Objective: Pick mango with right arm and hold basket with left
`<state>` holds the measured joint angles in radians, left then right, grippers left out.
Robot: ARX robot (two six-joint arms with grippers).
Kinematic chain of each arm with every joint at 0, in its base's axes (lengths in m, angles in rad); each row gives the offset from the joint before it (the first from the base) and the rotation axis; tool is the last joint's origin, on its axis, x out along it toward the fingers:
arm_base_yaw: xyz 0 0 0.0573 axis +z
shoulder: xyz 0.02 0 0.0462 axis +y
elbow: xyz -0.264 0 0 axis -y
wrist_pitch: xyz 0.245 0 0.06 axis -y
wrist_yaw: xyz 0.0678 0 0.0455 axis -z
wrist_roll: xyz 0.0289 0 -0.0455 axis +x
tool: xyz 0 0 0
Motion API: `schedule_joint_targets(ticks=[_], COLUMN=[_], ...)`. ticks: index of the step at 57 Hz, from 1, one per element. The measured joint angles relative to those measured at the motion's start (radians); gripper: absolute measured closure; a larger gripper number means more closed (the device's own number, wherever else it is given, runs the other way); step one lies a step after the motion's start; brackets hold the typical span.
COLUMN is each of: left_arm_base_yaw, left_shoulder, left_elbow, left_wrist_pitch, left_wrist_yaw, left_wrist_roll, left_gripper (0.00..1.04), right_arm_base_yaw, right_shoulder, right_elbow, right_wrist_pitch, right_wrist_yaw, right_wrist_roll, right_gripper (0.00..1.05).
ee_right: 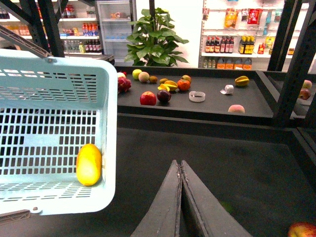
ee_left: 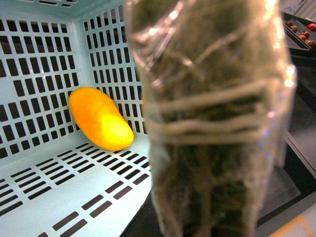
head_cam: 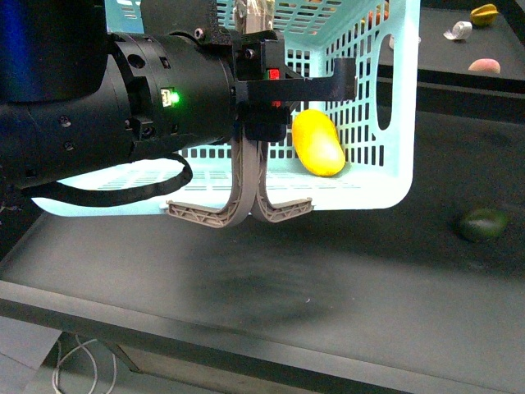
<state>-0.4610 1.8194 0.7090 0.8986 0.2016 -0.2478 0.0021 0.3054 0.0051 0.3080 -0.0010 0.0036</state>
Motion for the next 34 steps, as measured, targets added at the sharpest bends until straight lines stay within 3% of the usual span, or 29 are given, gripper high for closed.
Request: schedule_joint_targets(ticks=[27,34], left_arm_base_yaw=[0.000,0.000], left_shoulder=[0.000,0.000], left_elbow=[0.000,0.000], left_wrist_pitch=[0.000,0.000], left_wrist_yaw=[0.000,0.000], left_wrist_roll=[0.000,0.001], left_gripper=[1.01,1.01], right_arm_base_yaw=[0.000,0.000], right_shoulder=[-0.127,-0.270], right_elbow=[0.000,0.001], right_wrist_pitch=[-0.126,-0.298], right_wrist_yaw=[0.000,-0.001], right_wrist_roll=[0.000,-0.001], right_gripper=[1.03,1.03])
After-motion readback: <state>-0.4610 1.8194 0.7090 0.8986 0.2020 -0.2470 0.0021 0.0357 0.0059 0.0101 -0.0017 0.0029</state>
